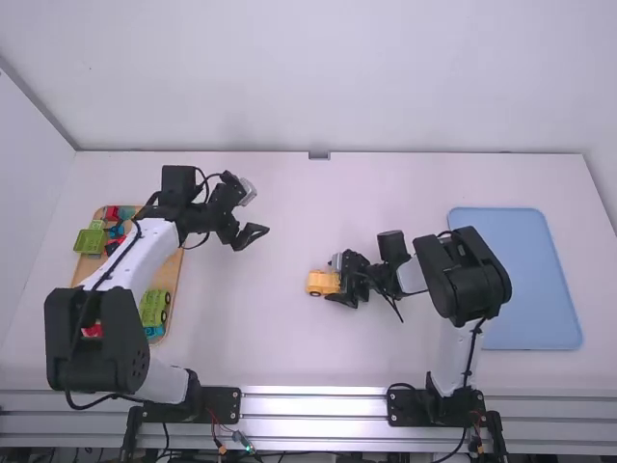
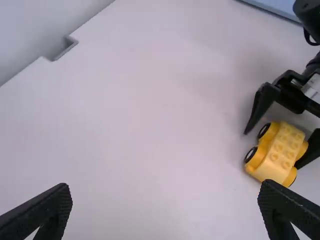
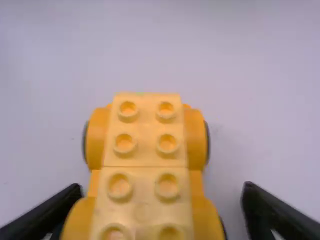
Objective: Assemble lego blocks to make yellow taxi
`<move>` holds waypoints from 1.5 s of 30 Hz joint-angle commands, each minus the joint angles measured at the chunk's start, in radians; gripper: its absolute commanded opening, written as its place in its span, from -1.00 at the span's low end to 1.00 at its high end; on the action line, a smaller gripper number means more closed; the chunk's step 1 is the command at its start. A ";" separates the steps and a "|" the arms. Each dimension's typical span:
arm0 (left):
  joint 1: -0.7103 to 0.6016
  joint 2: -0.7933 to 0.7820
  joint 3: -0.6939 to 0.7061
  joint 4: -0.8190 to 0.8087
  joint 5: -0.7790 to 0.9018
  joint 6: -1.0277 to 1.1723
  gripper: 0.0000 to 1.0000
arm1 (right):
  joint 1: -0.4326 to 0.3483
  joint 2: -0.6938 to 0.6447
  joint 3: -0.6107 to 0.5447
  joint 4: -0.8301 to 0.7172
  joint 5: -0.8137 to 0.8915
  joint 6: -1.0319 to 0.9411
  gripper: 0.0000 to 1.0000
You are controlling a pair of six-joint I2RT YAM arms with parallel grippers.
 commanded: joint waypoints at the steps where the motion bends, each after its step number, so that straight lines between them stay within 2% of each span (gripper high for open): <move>1: 0.021 -0.011 -0.002 -0.004 0.004 -0.044 0.98 | -0.003 -0.001 0.018 -0.038 0.062 -0.002 0.98; 5: 0.038 -0.011 -0.002 -0.003 0.004 -0.056 0.98 | -0.008 -0.086 0.043 -0.201 0.094 -0.031 0.98; 6: 0.047 -0.011 -0.002 0.002 0.004 -0.087 0.98 | -0.011 -0.141 0.057 -0.304 0.149 -0.054 0.98; 11: 0.077 -0.011 -0.002 0.009 -0.022 -0.174 0.98 | -0.002 -0.307 0.097 -0.562 0.365 -0.042 0.98; 14: 0.102 -0.011 -0.002 0.026 -0.137 -0.311 0.98 | -0.003 -0.391 0.119 -0.666 0.442 -0.043 0.98; 17: 0.136 -0.011 -0.002 0.004 -0.378 -0.540 0.98 | -0.004 -0.494 0.141 -0.738 0.485 -0.038 0.98; 18: 0.137 -0.011 -0.002 0.001 -0.391 -0.552 0.98 | -0.004 -0.500 0.142 -0.740 0.485 -0.036 0.98; 21: 0.168 -0.011 -0.002 -0.073 -0.594 -0.709 0.98 | -0.004 -0.581 0.141 -0.720 0.484 -0.017 0.98; 24: 0.193 -0.011 -0.002 -0.137 -0.693 -0.754 0.98 | -0.001 -0.620 0.141 -0.699 0.481 -0.016 0.97; 27: 0.235 -0.011 -0.002 -0.191 -0.749 -0.833 0.98 | -0.001 -0.655 0.141 -0.683 0.467 -0.016 0.98; 32: 0.314 -0.007 0.003 -0.217 -0.737 -0.821 0.98 | -0.002 -0.664 0.141 -0.666 0.423 -0.016 0.98; 35: 0.354 0.025 0.052 -0.272 -0.666 -0.676 0.98 | -0.003 -0.662 0.141 -0.666 0.424 -0.016 0.98; 39: 0.375 0.105 0.168 -0.380 -0.728 -0.643 0.99 | 0.008 -0.661 0.141 -0.650 0.433 0.022 0.98; 45: 0.374 0.322 0.435 -0.593 -0.729 -0.319 0.98 | 0.018 -0.661 0.141 -0.632 0.458 0.036 0.97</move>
